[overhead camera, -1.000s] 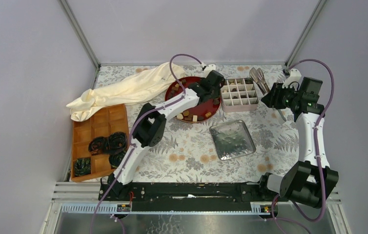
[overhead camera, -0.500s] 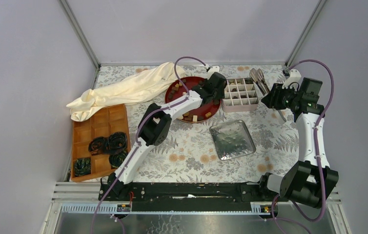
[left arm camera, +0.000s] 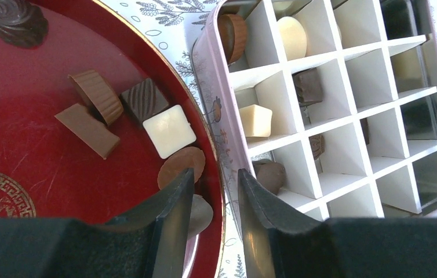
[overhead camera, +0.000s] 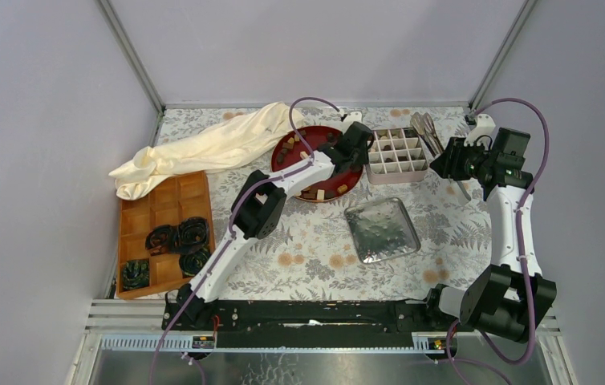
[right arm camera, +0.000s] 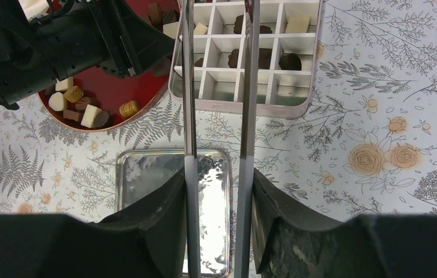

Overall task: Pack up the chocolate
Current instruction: Adjust the packing box at the center of the board.

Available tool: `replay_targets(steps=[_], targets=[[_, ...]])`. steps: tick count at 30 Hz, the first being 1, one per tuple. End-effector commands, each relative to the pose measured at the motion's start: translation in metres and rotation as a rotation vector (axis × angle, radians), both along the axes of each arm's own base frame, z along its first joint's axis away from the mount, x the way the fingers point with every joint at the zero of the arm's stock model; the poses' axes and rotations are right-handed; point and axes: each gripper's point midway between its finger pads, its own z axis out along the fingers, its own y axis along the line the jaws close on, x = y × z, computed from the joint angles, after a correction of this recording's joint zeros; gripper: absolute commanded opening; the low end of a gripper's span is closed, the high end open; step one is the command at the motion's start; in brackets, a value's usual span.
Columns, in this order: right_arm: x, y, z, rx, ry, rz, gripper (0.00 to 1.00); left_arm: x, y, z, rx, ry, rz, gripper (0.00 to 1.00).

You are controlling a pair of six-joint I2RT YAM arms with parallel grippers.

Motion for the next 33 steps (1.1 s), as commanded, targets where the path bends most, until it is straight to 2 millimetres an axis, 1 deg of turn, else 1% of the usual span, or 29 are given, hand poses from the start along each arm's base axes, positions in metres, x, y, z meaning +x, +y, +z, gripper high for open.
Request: replay_targets(steps=[1, 6, 9, 11, 15, 17, 18, 21, 25, 33], targets=[[0.005, -0.002, 0.021, -0.03, -0.091, 0.011, 0.45, 0.006, -0.017, 0.037, -0.118, -0.077, -0.01, 0.42], [0.005, -0.002, 0.02, -0.029, -0.09, 0.012, 0.44, 0.001, -0.014, 0.065, -0.174, -0.154, -0.045, 0.45], [0.005, -0.002, 0.021, -0.03, -0.092, 0.013, 0.45, 0.001, -0.014, 0.081, -0.206, -0.198, -0.056, 0.51], [0.005, -0.002, 0.021, -0.029, -0.092, 0.012, 0.45, -0.001, -0.017, 0.084, -0.216, -0.201, -0.072, 0.53], [0.005, -0.003, 0.021, -0.031, -0.093, 0.01, 0.44, -0.003, -0.027, 0.077, -0.242, -0.176, -0.111, 0.56], [0.005, -0.003, 0.021, -0.031, -0.092, 0.009, 0.44, -0.001, -0.029, 0.067, -0.235, -0.148, -0.098, 0.55], [0.005, -0.003, 0.021, -0.032, -0.093, 0.009, 0.45, 0.0, -0.029, 0.059, -0.223, -0.129, -0.087, 0.53], [0.004, -0.004, 0.021, -0.032, -0.094, 0.008, 0.44, 0.005, -0.024, 0.045, -0.171, -0.097, -0.03, 0.44], [0.004, -0.004, 0.022, -0.033, -0.095, 0.006, 0.44, 0.009, -0.02, 0.038, -0.12, -0.09, 0.012, 0.43], [0.004, -0.005, 0.022, -0.035, -0.096, 0.004, 0.44, 0.007, -0.025, 0.026, -0.087, -0.075, 0.007, 0.43]])
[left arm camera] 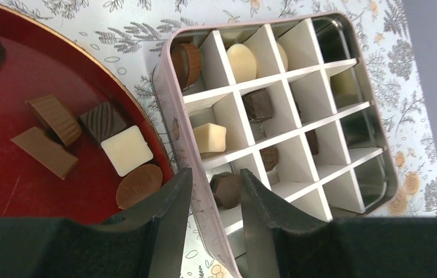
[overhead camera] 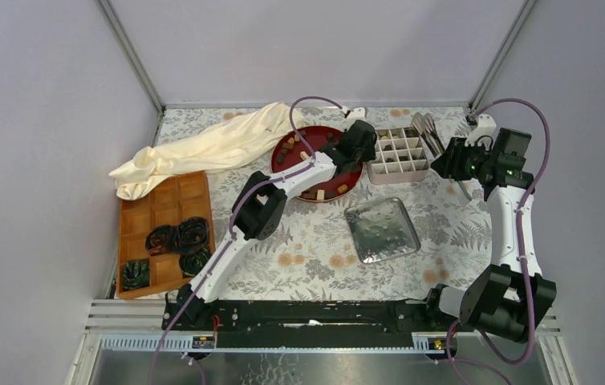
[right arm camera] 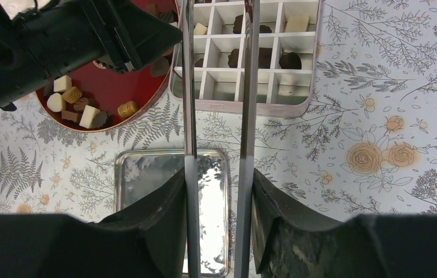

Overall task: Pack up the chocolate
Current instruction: Adjust the packing box at the center of the board.

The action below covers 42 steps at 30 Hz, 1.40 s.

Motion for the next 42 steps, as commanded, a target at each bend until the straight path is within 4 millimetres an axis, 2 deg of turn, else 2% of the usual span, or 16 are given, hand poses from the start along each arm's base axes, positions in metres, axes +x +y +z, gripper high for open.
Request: replay_targets(steps=[1, 5, 10, 20, 25, 30, 32, 35, 42], targets=[[0.004, -0.002, 0.022, -0.034, -0.096, 0.011, 0.44, 0.0, -0.005, -0.005, 0.021, -0.003, 0.016, 0.43], [0.004, -0.002, 0.021, -0.034, -0.094, 0.011, 0.44, -0.004, -0.011, -0.01, 0.028, 0.002, -0.002, 0.42], [0.004, -0.003, 0.022, -0.036, -0.098, 0.011, 0.45, -0.007, -0.012, -0.013, 0.059, 0.003, -0.009, 0.35], [0.003, -0.003, 0.023, -0.035, -0.1, 0.01, 0.45, -0.012, -0.008, 0.002, 0.124, -0.038, -0.008, 0.18], [0.003, -0.003, 0.024, -0.034, -0.103, 0.008, 0.44, -0.017, -0.005, 0.014, 0.177, -0.075, -0.01, 0.14], [0.003, -0.003, 0.025, -0.032, -0.107, 0.01, 0.44, -0.025, -0.004, 0.023, 0.207, -0.114, -0.03, 0.16], [0.002, -0.003, 0.026, -0.032, -0.107, 0.009, 0.45, -0.025, -0.006, 0.023, 0.207, -0.119, -0.041, 0.27], [0.002, -0.004, 0.026, -0.031, -0.109, 0.007, 0.44, -0.027, -0.011, 0.02, 0.212, -0.124, -0.083, 0.36], [0.001, -0.005, 0.028, -0.028, -0.114, 0.006, 0.44, -0.026, -0.012, -0.001, 0.29, -0.105, -0.132, 0.36]])
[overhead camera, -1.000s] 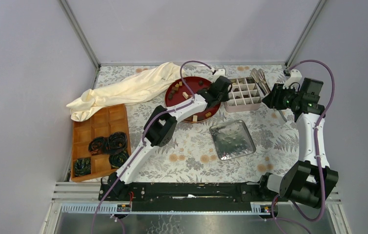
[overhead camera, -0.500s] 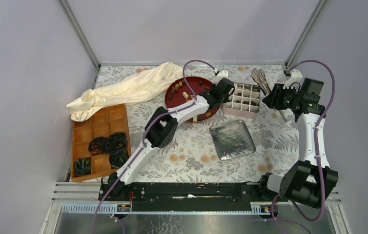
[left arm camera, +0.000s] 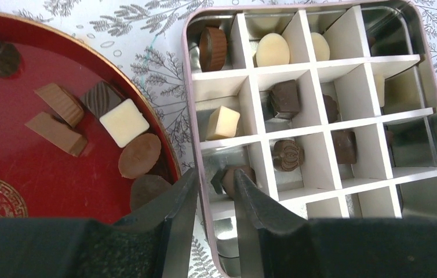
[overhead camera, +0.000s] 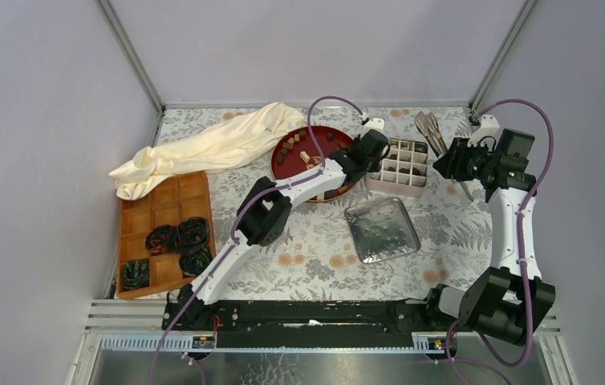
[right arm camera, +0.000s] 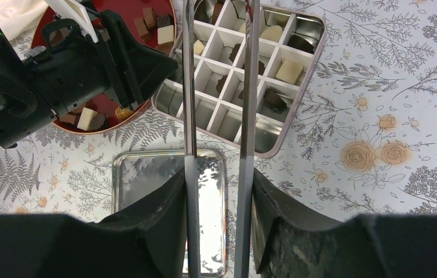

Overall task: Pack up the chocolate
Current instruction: Adjust the packing box at the center of the board.

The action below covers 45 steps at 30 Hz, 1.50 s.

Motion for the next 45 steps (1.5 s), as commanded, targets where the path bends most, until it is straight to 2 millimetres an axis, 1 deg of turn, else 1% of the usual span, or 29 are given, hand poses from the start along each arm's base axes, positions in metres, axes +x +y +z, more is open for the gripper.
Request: replay_targets(steps=[1, 4, 8, 13, 18, 20, 24, 25, 26, 30, 33, 36, 38, 40, 42, 45], targets=[[0.003, 0.0, 0.025, -0.025, -0.103, 0.02, 0.44, 0.007, -0.004, 0.011, 0.039, -0.048, -0.028, 0.36], [0.003, 0.0, 0.026, -0.023, -0.103, 0.019, 0.45, 0.007, -0.001, 0.002, 0.068, -0.044, -0.035, 0.36], [0.003, 0.0, 0.026, -0.023, -0.104, 0.019, 0.44, 0.007, -0.004, -0.007, 0.073, -0.028, -0.047, 0.33], [0.003, 0.0, 0.025, -0.02, -0.102, 0.019, 0.44, 0.008, -0.004, -0.013, 0.084, -0.023, -0.046, 0.3], [0.003, 0.0, 0.026, -0.018, -0.103, 0.018, 0.45, 0.01, -0.004, -0.013, 0.091, -0.029, -0.044, 0.25], [0.003, 0.0, 0.026, -0.019, -0.104, 0.019, 0.44, 0.011, -0.005, -0.011, 0.09, -0.035, -0.048, 0.22], [0.003, 0.0, 0.026, -0.018, -0.106, 0.019, 0.44, 0.014, -0.007, -0.002, 0.086, -0.059, -0.04, 0.06], [0.003, 0.0, 0.026, -0.016, -0.105, 0.02, 0.44, 0.015, -0.006, 0.001, 0.083, -0.066, -0.035, 0.01], [0.002, 0.0, 0.027, -0.017, -0.106, 0.02, 0.44, 0.017, -0.006, 0.006, 0.076, -0.077, -0.027, 0.0], [0.002, 0.0, 0.028, -0.014, -0.109, 0.022, 0.44, 0.02, -0.005, 0.026, 0.049, -0.13, -0.002, 0.0], [0.002, 0.0, 0.029, -0.009, -0.111, 0.023, 0.44, 0.021, -0.005, 0.045, 0.023, -0.179, 0.012, 0.0], [0.0, 0.002, 0.03, 0.002, -0.113, 0.027, 0.44, 0.02, 0.0, 0.064, -0.009, -0.225, 0.038, 0.0], [0.0, 0.003, 0.033, 0.009, -0.118, 0.031, 0.45, 0.019, 0.004, 0.078, -0.04, -0.259, 0.053, 0.0], [-0.001, 0.004, 0.035, 0.018, -0.123, 0.033, 0.44, 0.018, 0.008, 0.097, -0.087, -0.306, 0.068, 0.0], [-0.003, 0.005, 0.039, 0.026, -0.132, 0.038, 0.44, 0.014, 0.013, 0.113, -0.123, -0.339, 0.071, 0.0], [-0.004, 0.006, 0.044, 0.036, -0.145, 0.038, 0.44, 0.008, 0.019, 0.13, -0.156, -0.37, 0.067, 0.0]])
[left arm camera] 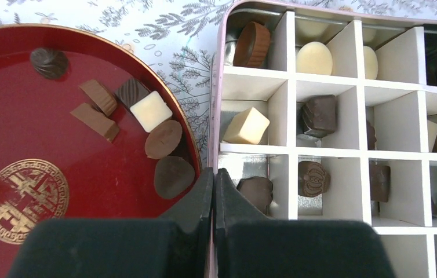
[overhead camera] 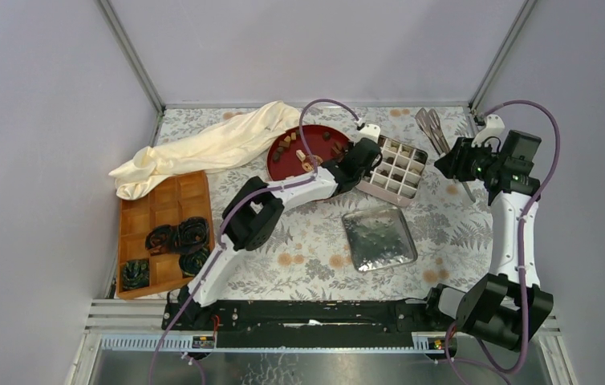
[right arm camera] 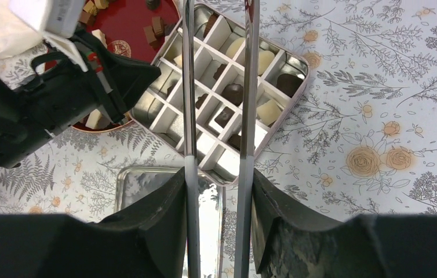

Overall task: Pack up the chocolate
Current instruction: Adjust the packing box at the center of the board, then place the packing box at the center of the board.

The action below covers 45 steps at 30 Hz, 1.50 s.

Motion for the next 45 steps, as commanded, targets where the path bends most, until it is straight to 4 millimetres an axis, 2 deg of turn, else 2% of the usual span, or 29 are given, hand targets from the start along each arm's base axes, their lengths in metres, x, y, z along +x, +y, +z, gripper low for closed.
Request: replay_targets(steps=[1, 5, 11, 18, 19, 20, 23, 26, 31, 36, 45], targets=[[0.0, 0.005, 0.035, 0.009, -0.12, 0.028, 0.44, 0.016, -0.004, 0.128, -0.256, -0.273, 0.046, 0.0], [-0.004, 0.007, 0.041, 0.024, -0.138, 0.034, 0.45, 0.004, 0.008, 0.144, -0.283, -0.296, 0.042, 0.0], [-0.007, 0.009, 0.048, 0.042, -0.158, 0.043, 0.45, -0.023, 0.038, 0.145, -0.278, -0.315, 0.024, 0.0], [-0.008, 0.014, 0.049, 0.069, -0.166, 0.063, 0.45, -0.082, 0.102, 0.141, -0.18, -0.372, -0.049, 0.0], [-0.008, 0.015, 0.047, 0.074, -0.16, 0.065, 0.45, -0.091, 0.111, 0.148, -0.17, -0.388, -0.062, 0.0], [-0.008, 0.016, 0.046, 0.082, -0.157, 0.07, 0.44, -0.101, 0.123, 0.143, -0.139, -0.388, -0.074, 0.0], [-0.007, 0.017, 0.043, 0.093, -0.148, 0.079, 0.44, -0.124, 0.149, 0.15, -0.096, -0.431, -0.103, 0.0], [-0.006, 0.018, 0.039, 0.104, -0.136, 0.084, 0.44, -0.142, 0.176, 0.157, -0.041, -0.495, -0.114, 0.0], [-0.005, 0.019, 0.034, 0.117, -0.119, 0.092, 0.44, -0.168, 0.213, 0.155, -0.027, -0.576, -0.097, 0.0], [-0.004, 0.019, 0.03, 0.125, -0.11, 0.1, 0.43, -0.185, 0.231, 0.158, -0.039, -0.605, -0.094, 0.0], [-0.003, 0.022, 0.023, 0.15, -0.088, 0.12, 0.43, -0.214, 0.243, 0.135, -0.022, -0.544, -0.124, 0.0]])
